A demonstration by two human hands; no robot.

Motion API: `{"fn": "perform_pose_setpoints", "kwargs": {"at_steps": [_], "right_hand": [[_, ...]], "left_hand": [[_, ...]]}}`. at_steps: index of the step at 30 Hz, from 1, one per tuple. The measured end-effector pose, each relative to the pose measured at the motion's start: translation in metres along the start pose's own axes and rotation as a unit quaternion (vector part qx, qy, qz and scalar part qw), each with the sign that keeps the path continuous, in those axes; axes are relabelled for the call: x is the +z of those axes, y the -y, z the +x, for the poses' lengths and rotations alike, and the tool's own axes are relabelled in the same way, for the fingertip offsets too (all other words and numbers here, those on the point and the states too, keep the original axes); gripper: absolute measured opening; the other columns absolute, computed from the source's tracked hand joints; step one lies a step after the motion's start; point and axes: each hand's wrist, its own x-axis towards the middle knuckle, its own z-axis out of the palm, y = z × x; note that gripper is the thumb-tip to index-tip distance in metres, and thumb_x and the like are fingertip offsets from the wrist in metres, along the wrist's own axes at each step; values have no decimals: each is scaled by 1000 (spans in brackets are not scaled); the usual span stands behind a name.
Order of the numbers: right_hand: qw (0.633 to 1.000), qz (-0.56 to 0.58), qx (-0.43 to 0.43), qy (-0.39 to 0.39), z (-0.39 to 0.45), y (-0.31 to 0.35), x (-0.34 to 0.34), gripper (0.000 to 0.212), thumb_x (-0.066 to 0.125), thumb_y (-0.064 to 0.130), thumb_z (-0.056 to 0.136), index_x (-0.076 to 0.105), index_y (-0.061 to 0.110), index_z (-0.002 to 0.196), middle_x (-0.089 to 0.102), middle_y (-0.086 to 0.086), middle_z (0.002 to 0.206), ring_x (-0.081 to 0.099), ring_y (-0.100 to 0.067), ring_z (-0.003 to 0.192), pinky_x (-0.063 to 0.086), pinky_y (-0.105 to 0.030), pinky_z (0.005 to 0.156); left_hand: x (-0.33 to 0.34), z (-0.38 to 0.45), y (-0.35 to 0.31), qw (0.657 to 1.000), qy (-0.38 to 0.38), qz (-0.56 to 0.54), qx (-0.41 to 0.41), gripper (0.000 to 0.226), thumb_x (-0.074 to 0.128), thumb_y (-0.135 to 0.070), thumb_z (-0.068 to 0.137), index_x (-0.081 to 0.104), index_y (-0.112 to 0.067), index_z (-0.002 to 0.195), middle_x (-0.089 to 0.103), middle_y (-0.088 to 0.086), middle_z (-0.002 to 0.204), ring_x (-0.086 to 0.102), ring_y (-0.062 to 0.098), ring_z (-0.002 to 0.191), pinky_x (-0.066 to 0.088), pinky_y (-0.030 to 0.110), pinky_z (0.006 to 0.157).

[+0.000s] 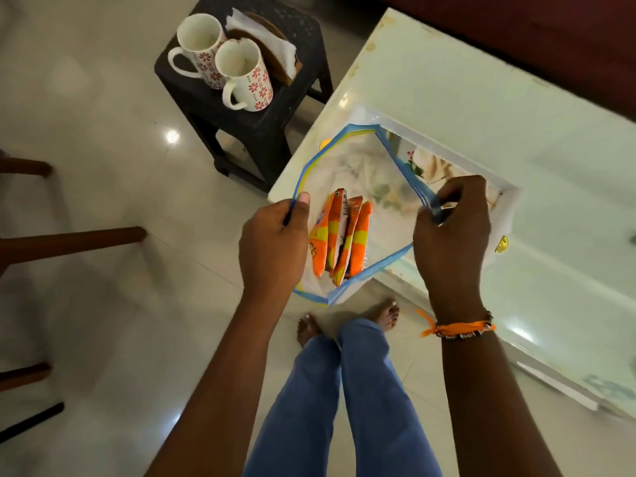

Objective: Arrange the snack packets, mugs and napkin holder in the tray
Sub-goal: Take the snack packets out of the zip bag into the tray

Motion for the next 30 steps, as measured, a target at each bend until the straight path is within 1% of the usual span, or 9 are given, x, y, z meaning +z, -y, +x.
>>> {"fn": "perform_pose_setpoints", "kwargs": {"at_steps": [4,7,11,14,16,19,23,25,30], "right_hand": [[993,-33,-111,33,-20,31,9,16,58,1,74,51,14,80,50,1,84,50,-15,75,41,-21,65],[964,-105,-118,214,-27,37,39,14,55,10,80,60,16,91,62,-5,93,59,-23,83,51,-37,74],[873,-201,-23,444,-16,24,91,39,51,17,87,48,16,126,51,-17,128,51,-33,113,45,-45,96],[847,-207,-26,488,-6,26,121,20,43,9,91,55,4,106,57,-22,114,53,-31,102,45,-39,89],[859,-154,-18,488,-7,32,129,21,40,-1,90,50,4,72,55,-18,78,47,-27,78,41,-35,71],[878,-20,39,476,-9,32,129,31,39,-8,89,42,7,63,36,-1,60,36,-17,62,34,-29,62],[942,18,110,316,-7,9,118,38,58,1,79,58,20,46,51,-3,54,45,-12,57,39,-27,60],[968,59,145,194,-3,-3,103,10,71,6,68,70,13,60,64,-9,63,57,-17,65,50,-35,67],[953,157,250,59,7,-31,49,30,79,3,61,58,13,79,58,-3,66,55,-19,66,51,-36,67]], "left_hand": [[-12,-5,3,1000,-7,5,-2,50,47,-38,92,39,-25,44,41,-9,39,48,3,44,30,13,44],[-18,-8,2,1000,-13,2,18,38,45,-40,92,46,-27,56,44,-14,49,50,10,46,35,17,48],[-27,-10,2,998,-34,-21,50,36,46,-38,92,56,-21,63,51,-12,54,53,11,52,43,27,52],[-30,-8,5,996,-28,-26,77,37,46,-36,92,65,-9,76,62,1,60,59,15,58,48,28,55],[-28,-5,9,996,-14,-16,91,35,47,-34,92,65,-8,78,63,2,64,60,14,59,49,20,58],[-22,0,14,995,13,6,100,33,49,-32,92,65,-6,79,54,-10,59,56,8,56,44,8,58],[-12,9,16,990,48,42,129,37,49,-30,92,62,-1,74,64,15,66,60,24,60,51,35,60],[-3,12,13,988,64,44,132,37,50,-29,91,62,0,71,63,17,66,60,28,61,49,41,59],[26,3,-2,985,104,39,134,34,53,-28,87,62,0,69,66,16,67,61,30,64,50,48,60]]}}
